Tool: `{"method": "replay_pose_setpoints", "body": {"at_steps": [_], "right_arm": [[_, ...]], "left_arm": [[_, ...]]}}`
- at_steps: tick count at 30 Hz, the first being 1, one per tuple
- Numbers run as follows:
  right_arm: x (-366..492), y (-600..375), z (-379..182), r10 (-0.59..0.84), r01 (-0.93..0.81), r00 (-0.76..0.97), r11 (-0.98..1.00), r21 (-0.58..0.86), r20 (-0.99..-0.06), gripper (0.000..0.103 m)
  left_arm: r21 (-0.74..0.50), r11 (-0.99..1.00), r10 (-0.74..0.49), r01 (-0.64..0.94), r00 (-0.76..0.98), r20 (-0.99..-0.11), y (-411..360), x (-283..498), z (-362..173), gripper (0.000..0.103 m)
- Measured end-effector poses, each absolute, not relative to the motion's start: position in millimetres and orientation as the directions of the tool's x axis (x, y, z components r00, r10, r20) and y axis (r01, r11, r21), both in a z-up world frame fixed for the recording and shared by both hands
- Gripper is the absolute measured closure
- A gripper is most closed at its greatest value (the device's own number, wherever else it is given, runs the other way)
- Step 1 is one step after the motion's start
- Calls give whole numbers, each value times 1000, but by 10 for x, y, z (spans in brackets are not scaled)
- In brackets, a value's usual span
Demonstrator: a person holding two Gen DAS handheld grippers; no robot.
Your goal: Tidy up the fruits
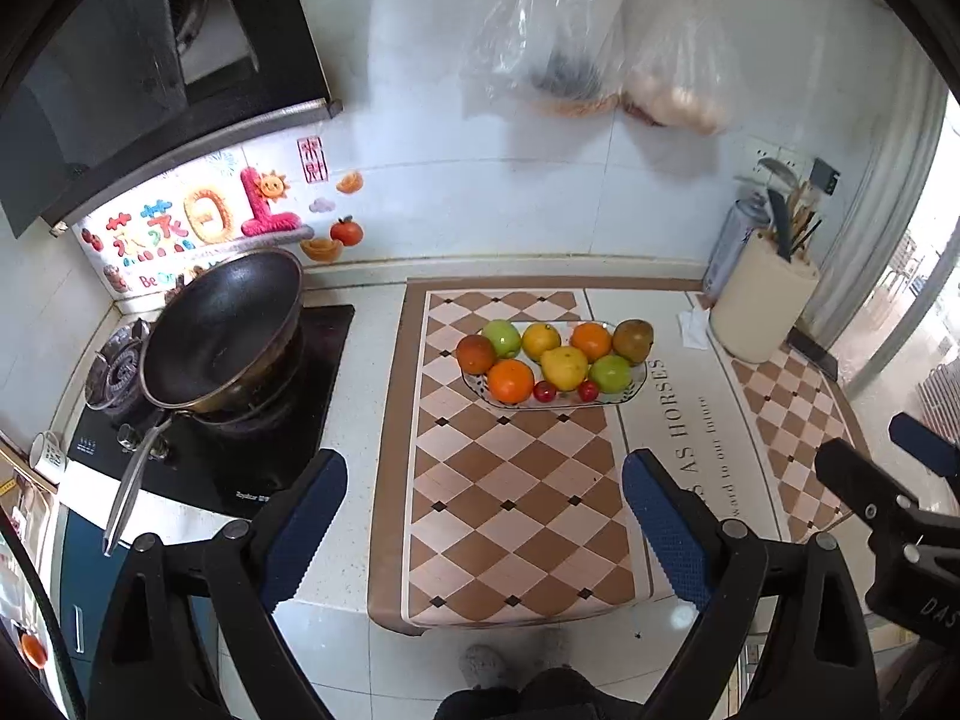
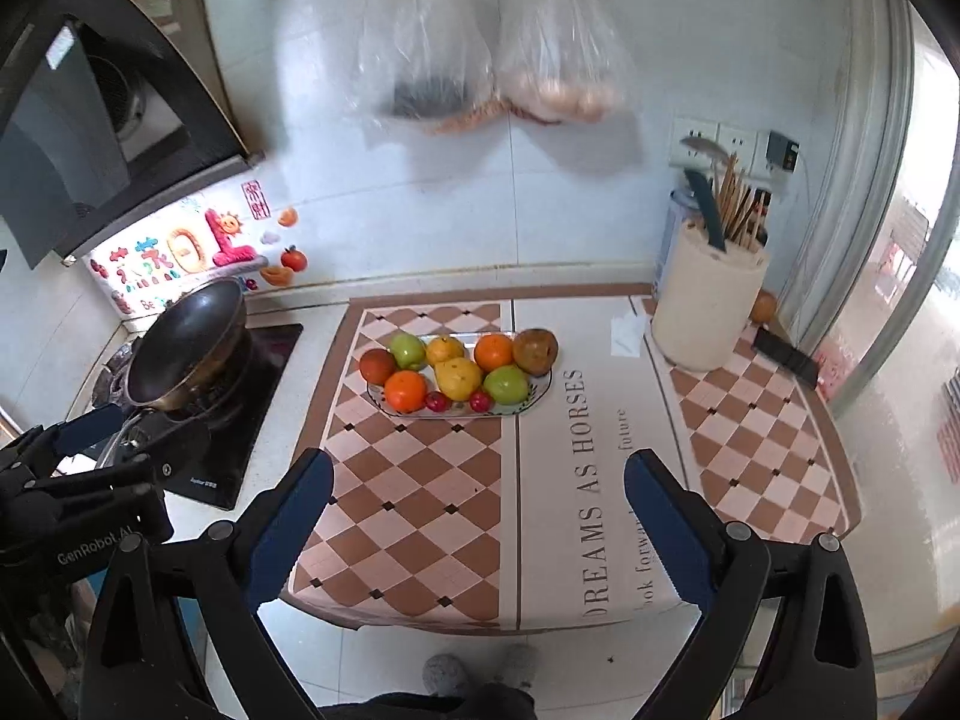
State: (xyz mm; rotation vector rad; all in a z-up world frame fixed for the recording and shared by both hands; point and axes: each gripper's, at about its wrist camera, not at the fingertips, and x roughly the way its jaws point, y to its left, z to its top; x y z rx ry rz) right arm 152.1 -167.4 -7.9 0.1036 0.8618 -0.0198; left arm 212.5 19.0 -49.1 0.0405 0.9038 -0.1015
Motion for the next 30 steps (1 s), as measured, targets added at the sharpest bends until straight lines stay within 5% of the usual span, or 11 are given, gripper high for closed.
{"method": "replay_pose_setpoints", "body": {"at_steps": [12,27,30], "right_arm": [[1284,-1716,236,43,42,682,994,97,-730,3],[1754,-1927,-94,-17,79,683,996,52,-730,3],[1915,-1986,-206,-21,90,672,994,54,-740,3]], "left_arm": [[-16,998,-55,65,648,-759,235,1809,-233,9],[2,1000,-11,19,660,-751,130,2130,-371,9],[16,1000,3,14,654,-756,89,2268,-448,0]]}}
